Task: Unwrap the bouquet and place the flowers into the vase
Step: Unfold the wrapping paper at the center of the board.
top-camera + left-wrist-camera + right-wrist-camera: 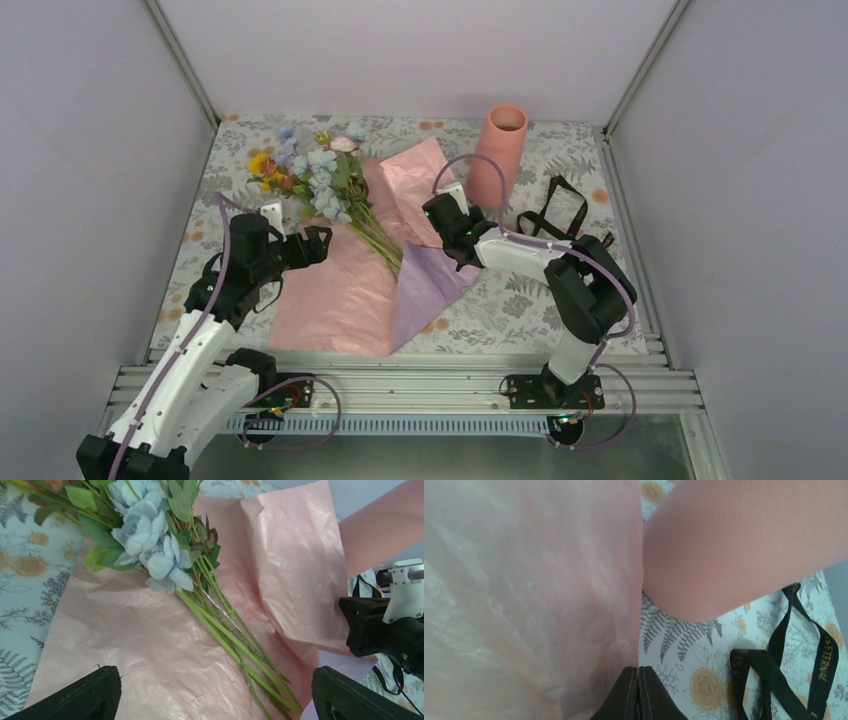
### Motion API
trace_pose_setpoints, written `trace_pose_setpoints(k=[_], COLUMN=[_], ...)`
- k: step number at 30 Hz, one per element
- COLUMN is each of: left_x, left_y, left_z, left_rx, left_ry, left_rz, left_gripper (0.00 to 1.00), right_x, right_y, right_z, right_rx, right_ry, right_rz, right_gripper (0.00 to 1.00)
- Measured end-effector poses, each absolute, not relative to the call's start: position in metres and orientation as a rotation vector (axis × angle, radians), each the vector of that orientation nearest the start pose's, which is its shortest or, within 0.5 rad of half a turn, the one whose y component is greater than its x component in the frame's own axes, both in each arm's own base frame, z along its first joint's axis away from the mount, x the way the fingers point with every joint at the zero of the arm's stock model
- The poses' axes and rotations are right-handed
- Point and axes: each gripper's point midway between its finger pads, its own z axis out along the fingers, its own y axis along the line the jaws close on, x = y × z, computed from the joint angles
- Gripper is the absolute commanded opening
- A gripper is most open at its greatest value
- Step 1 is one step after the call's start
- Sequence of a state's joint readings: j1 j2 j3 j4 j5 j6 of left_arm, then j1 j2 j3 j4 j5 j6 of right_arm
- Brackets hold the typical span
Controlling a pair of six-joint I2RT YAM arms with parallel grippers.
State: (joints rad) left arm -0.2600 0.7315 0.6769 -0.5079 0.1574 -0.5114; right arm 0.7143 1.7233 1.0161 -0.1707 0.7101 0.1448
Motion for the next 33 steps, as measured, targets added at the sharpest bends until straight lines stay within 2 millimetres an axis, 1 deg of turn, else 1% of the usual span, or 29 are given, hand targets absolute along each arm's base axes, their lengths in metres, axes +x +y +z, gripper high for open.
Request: trace_pose_setpoints(k=[3,7,9,14,16,19,23,25,28,31,33], left_x=[0.260,0.260,0.260,0.267,0.268,0.271,0.274,0.274,0.275,0.276,0.276], left_y=[-0.100,-0.101,-0.103,-0.108,-0.110,-0.112,-0.116,-0.117,-0.118,-0.116,-0.115], left_z=[0.200,0.196,0.191,0.169,0.159,0.145,0.124,0.110,0.091,0.080,0.074], left_rx=[-0.180,-0.181,-0.187,-0.209,-0.223,-0.244,-0.282,-0.306,-0.347,-0.383,-0.403], left_ry=[2.201,2.202,2.214,2.274,2.298,2.329,2.365,2.393,2.438,2.452,2.455], left_rz=[-0.629,-0.643,-0.650,-0.668,-0.681,-0.691,-0.713,-0.719,-0.718,-0.710,-0.703], left_gripper=[0.94,0.94,0.94,0.94,0.94,0.95,0.95,0.95,0.96,0.98,1.00], right_x=[0.383,0.380,0.379,0.377,0.378,0.378,0.373,0.370,0.363,0.357,0.353], right_y=[0.181,0.178,0.176,0.168,0.165,0.163,0.162,0.162,0.165,0.169,0.172], right_z=[0.095,0.091,0.090,0.080,0.079,0.079,0.080,0.088,0.111,0.139,0.154], right_rx=[-0.301,-0.241,-0.218,-0.164,-0.142,-0.120,-0.126,-0.124,-0.127,-0.115,-0.118], right_ry=[2.238,2.262,2.271,2.301,2.305,2.308,2.327,2.331,2.324,2.298,2.284], right_rz=[-0.424,-0.409,-0.406,-0.417,-0.416,-0.413,-0.409,-0.378,-0.300,-0.198,-0.128], right_gripper=[0.06,0.06,0.06,0.07,0.11,0.20,0.31,0.35,0.42,0.47,0.49])
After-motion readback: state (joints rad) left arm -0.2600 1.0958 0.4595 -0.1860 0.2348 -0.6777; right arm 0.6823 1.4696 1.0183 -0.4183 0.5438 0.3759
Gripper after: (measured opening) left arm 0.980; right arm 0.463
